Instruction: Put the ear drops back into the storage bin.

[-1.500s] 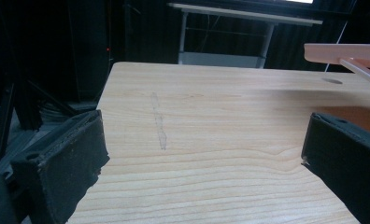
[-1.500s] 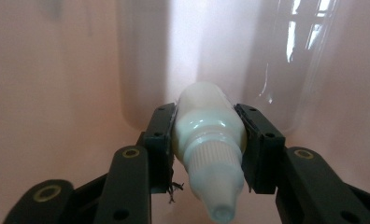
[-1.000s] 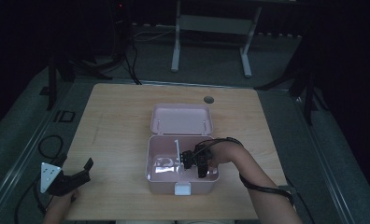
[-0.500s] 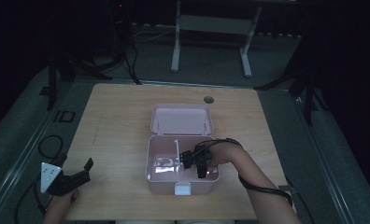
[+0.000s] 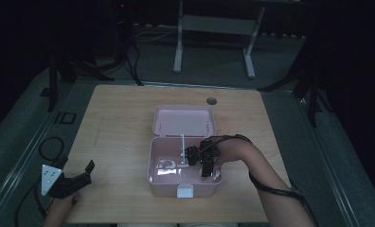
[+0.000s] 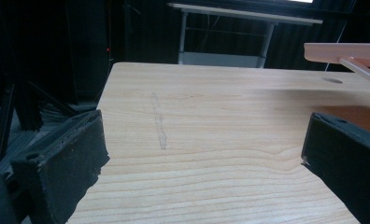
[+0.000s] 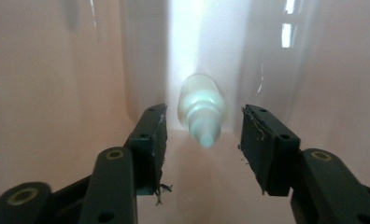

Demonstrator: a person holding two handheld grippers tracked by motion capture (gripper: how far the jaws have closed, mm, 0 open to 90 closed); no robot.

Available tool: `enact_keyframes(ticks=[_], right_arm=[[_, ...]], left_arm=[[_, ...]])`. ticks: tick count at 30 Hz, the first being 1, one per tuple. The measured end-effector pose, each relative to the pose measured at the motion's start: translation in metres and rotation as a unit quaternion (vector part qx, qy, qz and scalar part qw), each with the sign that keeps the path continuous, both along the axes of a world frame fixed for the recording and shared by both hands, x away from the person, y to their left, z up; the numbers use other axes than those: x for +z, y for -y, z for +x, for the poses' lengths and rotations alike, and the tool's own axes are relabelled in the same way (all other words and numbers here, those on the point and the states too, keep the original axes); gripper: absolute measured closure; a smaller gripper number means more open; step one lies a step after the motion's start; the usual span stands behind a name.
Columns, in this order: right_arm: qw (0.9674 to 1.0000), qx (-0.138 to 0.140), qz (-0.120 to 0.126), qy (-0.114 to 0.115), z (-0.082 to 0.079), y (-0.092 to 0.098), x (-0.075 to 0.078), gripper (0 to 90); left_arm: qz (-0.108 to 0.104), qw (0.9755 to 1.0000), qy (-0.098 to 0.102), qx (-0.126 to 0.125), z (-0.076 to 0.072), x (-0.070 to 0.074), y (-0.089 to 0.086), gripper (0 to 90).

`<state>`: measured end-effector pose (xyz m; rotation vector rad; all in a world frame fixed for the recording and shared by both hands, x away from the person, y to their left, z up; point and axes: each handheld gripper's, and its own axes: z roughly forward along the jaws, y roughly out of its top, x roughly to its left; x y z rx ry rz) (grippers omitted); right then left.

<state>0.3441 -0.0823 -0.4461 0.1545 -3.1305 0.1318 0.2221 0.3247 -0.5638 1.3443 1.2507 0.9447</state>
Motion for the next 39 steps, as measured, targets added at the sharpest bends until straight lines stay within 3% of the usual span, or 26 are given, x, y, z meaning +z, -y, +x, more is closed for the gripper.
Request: enact_keyframes(ticks=[7, 11, 16, 19, 24, 28, 32, 36, 37, 39], right_arm=[[0.9994, -0.004, 0.031, 0.018, -0.006, 0.008, 0.027, 40.5], [0.998, -0.007, 0.054, 0.031, -0.008, 0.014, 0.04, 26.0], [0.9944, -0.027, 0.101, 0.017, -0.006, 0.023, 0.054, 18.3], [0.9918, -0.04, 0.114, 0.041, -0.003, 0.031, 0.06, 17.1], [0.9899, -0.064, 0.117, 0.048, 0.004, 0.047, 0.063, 13.8], [0.9854, -0.078, 0.139, 0.059, 0.008, 0.063, 0.066, 14.3], [0.9841, -0.088, 0.138, 0.069, 0.009, 0.08, 0.065, 14.4], [0.9819, -0.106, 0.135, 0.079, 0.012, 0.094, 0.061, 14.7], [0.9794, -0.127, 0.135, 0.08, 0.015, 0.104, 0.056, 14.8], [0.9785, -0.137, 0.134, 0.078, 0.016, 0.111, 0.05, 14.9]], left_arm=[[0.001, 1.0, -0.001, 0.0, 0.0, 0.0, 0.0, 0.4], [0.001, 1.0, -0.001, 0.0, 0.0, 0.0, 0.0, 0.4], [0.0, 1.0, -0.001, 0.001, 0.0, 0.0, 0.0, 0.4], [0.0, 1.0, -0.001, 0.001, 0.0, 0.0, 0.0, 0.4], [0.001, 1.0, -0.001, 0.001, 0.0, 0.0, 0.0, 0.4], [0.0, 1.0, -0.001, 0.001, 0.0, 0.0, 0.0, 0.4], [0.001, 1.0, -0.002, 0.001, 0.0, 0.0, 0.0, 0.4], [0.0, 1.0, -0.002, 0.001, 0.0, 0.0, 0.0, 0.4], [0.001, 1.0, -0.002, 0.001, 0.0, 0.0, 0.0, 0.4], [0.001, 1.0, -0.001, 0.001, 0.0, 0.0, 0.0, 0.4]])
